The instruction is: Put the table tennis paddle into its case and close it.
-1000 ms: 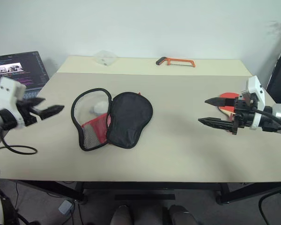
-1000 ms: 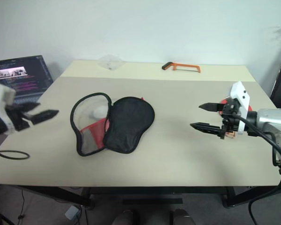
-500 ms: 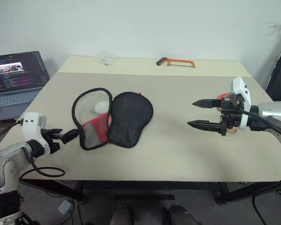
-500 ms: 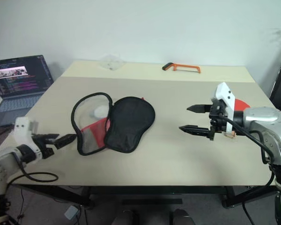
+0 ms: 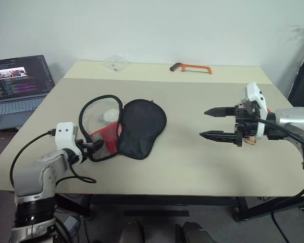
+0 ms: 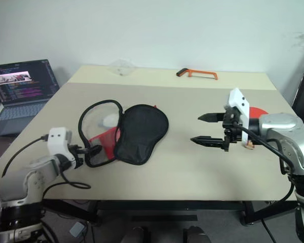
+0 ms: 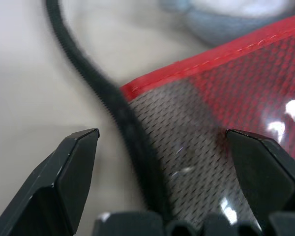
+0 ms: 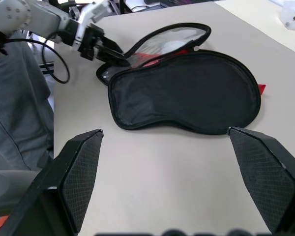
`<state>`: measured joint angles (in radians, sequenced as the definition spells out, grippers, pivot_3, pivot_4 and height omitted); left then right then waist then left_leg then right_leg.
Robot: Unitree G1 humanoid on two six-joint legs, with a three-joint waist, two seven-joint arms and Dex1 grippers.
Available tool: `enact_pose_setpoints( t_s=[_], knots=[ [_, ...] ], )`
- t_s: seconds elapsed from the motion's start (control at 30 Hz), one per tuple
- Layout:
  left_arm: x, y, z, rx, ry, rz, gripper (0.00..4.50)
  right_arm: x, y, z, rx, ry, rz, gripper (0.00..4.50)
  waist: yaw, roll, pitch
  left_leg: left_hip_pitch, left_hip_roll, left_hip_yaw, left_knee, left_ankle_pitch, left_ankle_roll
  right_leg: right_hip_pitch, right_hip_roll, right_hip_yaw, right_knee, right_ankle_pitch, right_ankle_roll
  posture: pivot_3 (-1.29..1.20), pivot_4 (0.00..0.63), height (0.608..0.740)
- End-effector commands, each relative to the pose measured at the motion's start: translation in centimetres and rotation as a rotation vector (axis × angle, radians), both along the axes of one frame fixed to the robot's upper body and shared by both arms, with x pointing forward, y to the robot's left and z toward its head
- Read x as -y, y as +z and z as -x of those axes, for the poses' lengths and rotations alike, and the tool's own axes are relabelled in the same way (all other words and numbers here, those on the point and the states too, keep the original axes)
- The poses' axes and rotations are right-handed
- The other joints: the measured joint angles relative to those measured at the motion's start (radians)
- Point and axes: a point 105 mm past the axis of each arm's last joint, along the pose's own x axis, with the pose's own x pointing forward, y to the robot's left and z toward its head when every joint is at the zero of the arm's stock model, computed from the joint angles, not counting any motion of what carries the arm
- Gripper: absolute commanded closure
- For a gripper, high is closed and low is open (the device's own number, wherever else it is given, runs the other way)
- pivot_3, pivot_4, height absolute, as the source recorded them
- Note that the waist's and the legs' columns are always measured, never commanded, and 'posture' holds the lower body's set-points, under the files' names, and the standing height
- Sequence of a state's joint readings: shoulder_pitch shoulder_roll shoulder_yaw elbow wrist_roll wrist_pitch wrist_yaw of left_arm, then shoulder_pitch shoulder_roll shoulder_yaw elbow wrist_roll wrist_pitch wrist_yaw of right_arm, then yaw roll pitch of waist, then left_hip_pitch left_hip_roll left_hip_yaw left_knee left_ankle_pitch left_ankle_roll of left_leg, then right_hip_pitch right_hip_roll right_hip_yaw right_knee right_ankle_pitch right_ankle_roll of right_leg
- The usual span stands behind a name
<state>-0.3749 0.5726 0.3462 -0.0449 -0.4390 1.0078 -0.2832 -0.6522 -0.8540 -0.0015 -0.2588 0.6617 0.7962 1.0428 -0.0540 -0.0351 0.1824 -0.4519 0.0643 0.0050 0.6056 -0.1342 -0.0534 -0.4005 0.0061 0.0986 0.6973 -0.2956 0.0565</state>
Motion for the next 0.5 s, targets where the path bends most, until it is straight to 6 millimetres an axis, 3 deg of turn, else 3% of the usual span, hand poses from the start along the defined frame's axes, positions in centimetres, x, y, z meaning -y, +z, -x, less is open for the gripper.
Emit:
enact_pose_setpoints(
  t_s=[0.03,0.37,0.4,0.5],
  knots=[
    [0.74,0.66,-0.51,0.007,0.001,-0.006,0.60,-0.18,0.85,-0.02,0.047,0.004,0.003,0.00,0.000,0.000,0.000,0.000,0.000,0.000,0.000,0.000,0.000,0.000,0.000,0.000,0.000,0.000,0.000,0.00,0.150,0.740],
    [0.76,0.71,-0.44,-0.002,-0.002,-0.026,4.25,0.06,0.93,-0.04,0.053,-0.017,-0.007,0.00,-0.001,0.000,0.000,0.000,0.000,0.000,0.000,0.000,0.000,0.000,0.000,0.000,0.000,0.000,0.000,0.00,0.150,0.740],
    [0.62,0.84,-0.48,0.002,-0.004,-0.033,4.43,0.02,0.93,-0.07,0.055,-0.019,-0.009,0.00,-0.001,0.000,0.000,0.000,0.000,0.000,0.001,0.000,0.000,0.000,0.000,0.000,0.000,0.000,0.001,0.00,0.150,0.740],
    [0.52,1.08,-0.59,0.010,-0.009,-0.048,4.43,0.03,0.83,-0.09,0.055,-0.024,-0.011,0.00,-0.001,0.000,0.000,0.000,0.000,-0.001,0.001,0.000,0.000,0.000,0.000,0.000,0.000,0.000,0.001,0.00,0.150,0.740]
  ],
)
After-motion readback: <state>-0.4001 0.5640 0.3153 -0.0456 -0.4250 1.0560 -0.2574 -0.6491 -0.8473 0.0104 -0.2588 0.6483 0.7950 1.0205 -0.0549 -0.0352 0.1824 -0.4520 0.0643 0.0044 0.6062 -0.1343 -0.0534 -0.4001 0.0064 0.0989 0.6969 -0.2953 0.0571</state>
